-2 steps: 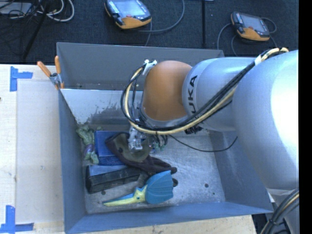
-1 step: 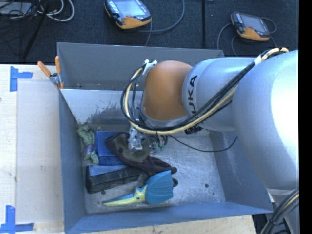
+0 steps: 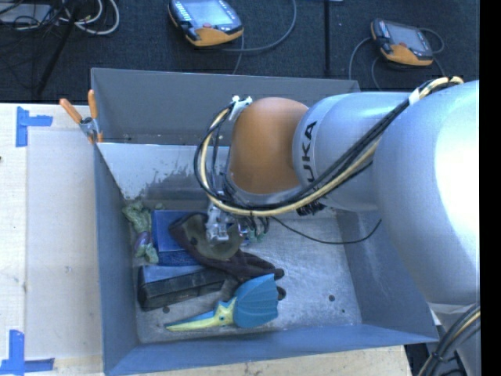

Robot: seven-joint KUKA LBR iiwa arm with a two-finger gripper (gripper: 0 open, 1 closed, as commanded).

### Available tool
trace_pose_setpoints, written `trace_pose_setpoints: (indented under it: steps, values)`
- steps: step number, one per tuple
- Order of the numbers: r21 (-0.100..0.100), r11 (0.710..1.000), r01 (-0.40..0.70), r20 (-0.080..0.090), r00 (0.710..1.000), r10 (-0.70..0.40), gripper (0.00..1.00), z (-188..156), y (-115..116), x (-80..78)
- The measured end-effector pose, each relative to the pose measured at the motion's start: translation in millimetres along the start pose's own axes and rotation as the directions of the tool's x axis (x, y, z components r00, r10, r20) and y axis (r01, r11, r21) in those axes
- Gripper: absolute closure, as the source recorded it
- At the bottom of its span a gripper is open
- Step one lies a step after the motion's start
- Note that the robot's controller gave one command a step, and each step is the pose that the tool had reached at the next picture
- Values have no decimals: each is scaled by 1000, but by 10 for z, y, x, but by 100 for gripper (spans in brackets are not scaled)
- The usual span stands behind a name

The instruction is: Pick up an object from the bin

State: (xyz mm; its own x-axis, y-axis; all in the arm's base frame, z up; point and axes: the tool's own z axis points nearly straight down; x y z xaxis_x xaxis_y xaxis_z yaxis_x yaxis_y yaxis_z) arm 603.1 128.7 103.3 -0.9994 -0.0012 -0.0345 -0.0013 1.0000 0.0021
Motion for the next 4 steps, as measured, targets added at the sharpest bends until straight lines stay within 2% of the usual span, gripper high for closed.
trace_pose_setpoints:
  steps: [4]
  values:
    - [-1, 1000, -2, 0, 1000, 2, 100, 0, -1, 0]
